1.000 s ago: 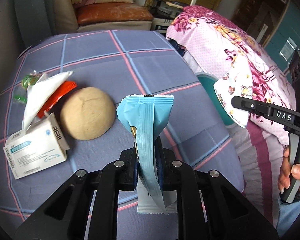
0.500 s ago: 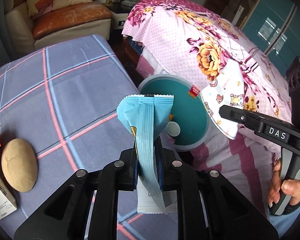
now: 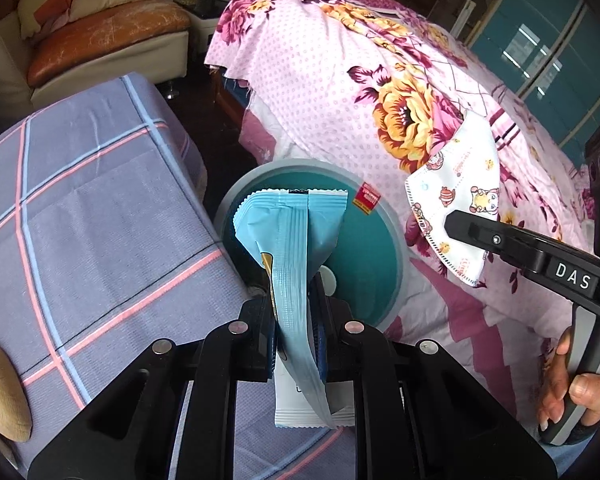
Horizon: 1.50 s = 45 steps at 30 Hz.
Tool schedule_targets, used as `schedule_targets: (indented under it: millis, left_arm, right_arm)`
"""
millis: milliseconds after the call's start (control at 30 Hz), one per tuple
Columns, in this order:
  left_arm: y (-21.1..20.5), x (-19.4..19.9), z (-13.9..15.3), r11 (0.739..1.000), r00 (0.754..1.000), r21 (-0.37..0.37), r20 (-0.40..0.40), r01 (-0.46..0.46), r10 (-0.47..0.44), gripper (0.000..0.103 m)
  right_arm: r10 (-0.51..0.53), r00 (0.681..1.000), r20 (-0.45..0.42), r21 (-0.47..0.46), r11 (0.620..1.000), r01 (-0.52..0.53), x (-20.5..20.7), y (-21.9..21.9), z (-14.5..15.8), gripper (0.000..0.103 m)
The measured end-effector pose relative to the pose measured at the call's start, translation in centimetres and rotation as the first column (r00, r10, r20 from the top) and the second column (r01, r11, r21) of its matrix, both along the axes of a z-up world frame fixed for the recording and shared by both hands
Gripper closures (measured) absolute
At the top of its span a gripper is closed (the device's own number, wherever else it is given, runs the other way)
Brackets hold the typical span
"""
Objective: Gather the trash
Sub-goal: 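Carry the blue wrapper and face mask over the teal bin, then open both tools to drop the wrapper and mask into the bin, then return both tools to the white medicine box and tissue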
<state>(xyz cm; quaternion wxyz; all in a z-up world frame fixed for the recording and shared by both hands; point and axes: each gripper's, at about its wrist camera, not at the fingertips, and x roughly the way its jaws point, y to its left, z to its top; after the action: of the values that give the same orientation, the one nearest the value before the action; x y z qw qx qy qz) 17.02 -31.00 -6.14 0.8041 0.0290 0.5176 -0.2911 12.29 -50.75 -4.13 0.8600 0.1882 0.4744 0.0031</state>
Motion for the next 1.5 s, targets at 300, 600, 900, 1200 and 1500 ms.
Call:
schedule_targets:
  millis: [300, 600, 900, 1200, 1500]
  left_arm:
    - [-1.9, 1.2, -0.7, 0.999, 1.000, -0.020, -0.006, 0.029, -0.029, 0.087]
    - [-1.2, 1.3, -0.3, 1.000, 0.999, 0.003, 0.038, 0.000, 0.000, 0.023]
    - [2.1, 1.2, -0.2, 0.998, 0.997, -0.005, 0.017, -0.069, 0.069, 0.008]
    - [4.9, 0.7, 0.3, 0.994, 0.994, -0.007, 0.038, -0.106, 0.106, 0.007]
    - [6.4, 0.5, 0.0, 0.993, 0.993, -0.008, 0.026, -0.118, 0.118, 0.006]
  right_arm:
    - [-0.009, 1.000, -0.012, -0.025, 1.000, 0.009, 1.2, -0.7, 0.3, 0.083]
    - [-0.015, 1.000, -0.022, -0.034, 0.999, 0.014, 1.8, -0.7, 0.0, 0.083]
    - [0.005, 0.999, -0.040, -0.040, 0.999, -0.006, 2.8, 0.3, -0.5, 0.083]
    - [0.021, 0.998, -0.056, -0.037, 0.999, -0.023, 3.4, 1.8, -1.1, 0.057]
    - [0.006, 0.996, -0.085, -0.028, 1.000, -0.008, 3.6, 2.5, -1.4, 0.020]
